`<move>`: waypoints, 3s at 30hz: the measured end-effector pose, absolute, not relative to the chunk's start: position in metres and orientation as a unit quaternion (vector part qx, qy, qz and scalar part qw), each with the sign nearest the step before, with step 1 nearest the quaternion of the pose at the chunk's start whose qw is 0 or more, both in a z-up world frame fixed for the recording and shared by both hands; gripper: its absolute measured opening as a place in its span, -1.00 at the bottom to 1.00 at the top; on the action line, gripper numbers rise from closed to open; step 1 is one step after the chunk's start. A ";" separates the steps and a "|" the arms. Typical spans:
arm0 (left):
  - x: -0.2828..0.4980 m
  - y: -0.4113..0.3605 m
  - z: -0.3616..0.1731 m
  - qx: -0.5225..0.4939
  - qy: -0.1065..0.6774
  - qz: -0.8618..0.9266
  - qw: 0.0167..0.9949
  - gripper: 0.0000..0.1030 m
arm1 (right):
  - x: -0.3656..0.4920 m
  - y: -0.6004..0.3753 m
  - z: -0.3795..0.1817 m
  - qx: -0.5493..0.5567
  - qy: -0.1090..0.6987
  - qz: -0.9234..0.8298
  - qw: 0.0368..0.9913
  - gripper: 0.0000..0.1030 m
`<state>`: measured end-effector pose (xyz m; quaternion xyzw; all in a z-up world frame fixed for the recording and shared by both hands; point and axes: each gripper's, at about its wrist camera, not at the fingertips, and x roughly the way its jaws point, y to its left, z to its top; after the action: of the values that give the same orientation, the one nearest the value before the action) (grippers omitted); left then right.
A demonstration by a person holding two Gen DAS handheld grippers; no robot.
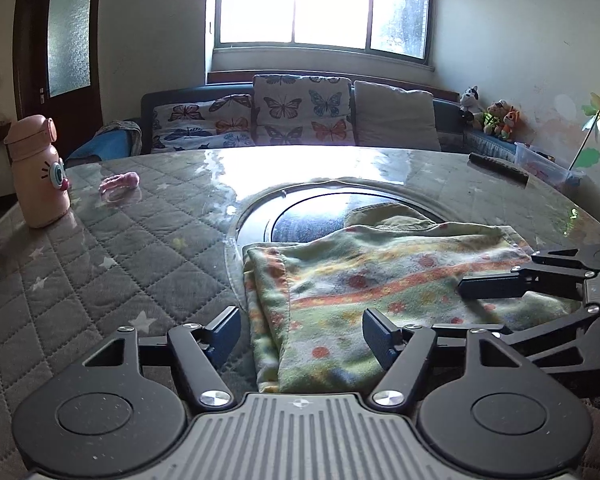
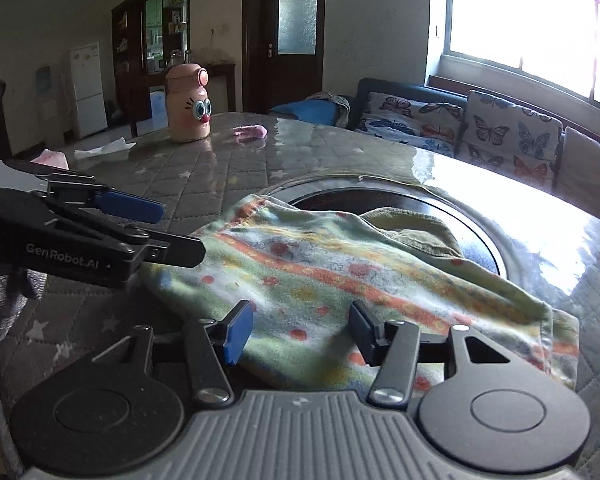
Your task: Fold clothes
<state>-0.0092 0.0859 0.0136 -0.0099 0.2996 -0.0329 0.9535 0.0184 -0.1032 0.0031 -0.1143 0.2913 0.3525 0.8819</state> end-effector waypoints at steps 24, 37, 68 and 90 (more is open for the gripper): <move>0.054 0.105 -0.005 -0.004 0.341 0.007 0.940 0.38 | 0.098 -0.116 -0.004 -0.044 0.347 0.333 0.876 0.05; 0.055 0.119 -0.007 -0.024 0.338 0.017 0.941 0.41 | 0.104 -0.129 0.003 -0.034 0.334 0.308 0.890 0.07; 0.039 0.160 0.015 -0.136 0.350 0.040 0.926 0.80 | -0.001 -0.007 0.005 -0.247 0.270 0.466 0.805 -0.08; 0.060 0.147 0.000 -0.334 0.410 -0.056 0.847 -0.26 | 0.010 -0.052 0.039 -0.134 0.264 0.461 0.837 -0.84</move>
<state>0.0600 0.1467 -0.0002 -0.3336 0.4099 -0.0561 0.8471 0.0098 -0.0522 0.0393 -0.1335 0.2636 0.4610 0.8367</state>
